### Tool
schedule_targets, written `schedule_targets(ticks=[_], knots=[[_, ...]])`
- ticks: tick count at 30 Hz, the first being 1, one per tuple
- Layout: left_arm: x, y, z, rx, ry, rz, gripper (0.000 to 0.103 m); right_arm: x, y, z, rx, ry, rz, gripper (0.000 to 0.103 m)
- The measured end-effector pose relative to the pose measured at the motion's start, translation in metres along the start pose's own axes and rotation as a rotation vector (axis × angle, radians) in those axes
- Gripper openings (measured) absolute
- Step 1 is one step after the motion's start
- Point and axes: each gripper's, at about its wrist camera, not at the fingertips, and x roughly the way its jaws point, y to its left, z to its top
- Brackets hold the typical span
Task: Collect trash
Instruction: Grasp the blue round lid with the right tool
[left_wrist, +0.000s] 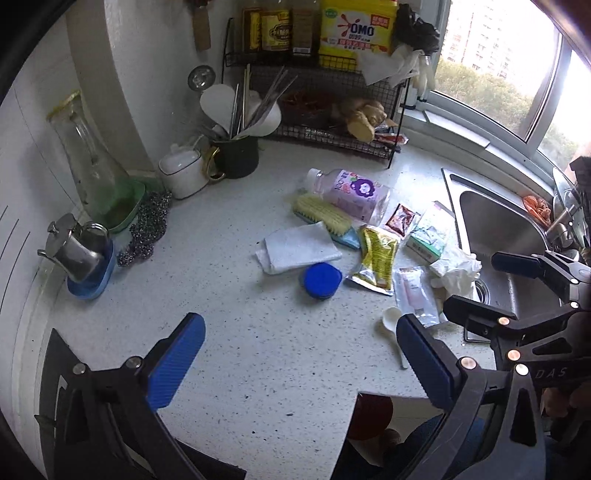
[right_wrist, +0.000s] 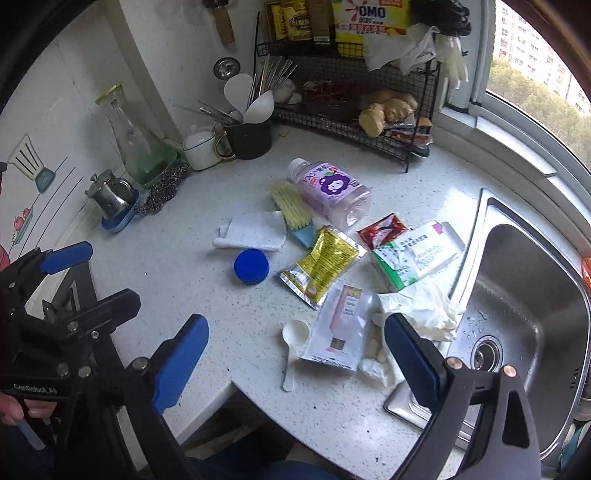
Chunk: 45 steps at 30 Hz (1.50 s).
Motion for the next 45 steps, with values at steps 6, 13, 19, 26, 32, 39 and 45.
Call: schedule_targets(ticks=[6,13,19,26,32,39,45], knots=[[0.035,0.044,0.001,-0.002,0.091,0.008,0.103,0.048,0.023,0.019,-0.012,0.077,0.033,0.096],[0.082,0.078,0.0,-0.035,0.183,-0.021,0.103,0.11,0.041,0.036,-0.036,0.188,0.056,0.082],[0.113,0.089,0.0,-0.056,0.231,-0.055,0.103,0.148,0.042,0.048,-0.046,0.253,0.028,0.077],[0.131,0.098,0.004,-0.066,0.251,-0.086,0.103,0.169,0.046,0.053,-0.08,0.301,0.005,0.067],[0.125,0.098,0.002,-0.066,0.247,-0.093,0.103,0.166,0.046,0.05,-0.122,0.311,-0.003,0.045],[0.106,0.076,0.009,0.027,0.239,-0.147,0.103,0.127,0.025,0.038,-0.033,0.3,0.029,0.045],[0.116,0.05,0.039,0.153,0.22,-0.171,0.103,0.093,0.003,0.043,0.052,0.253,-0.016,0.045]])
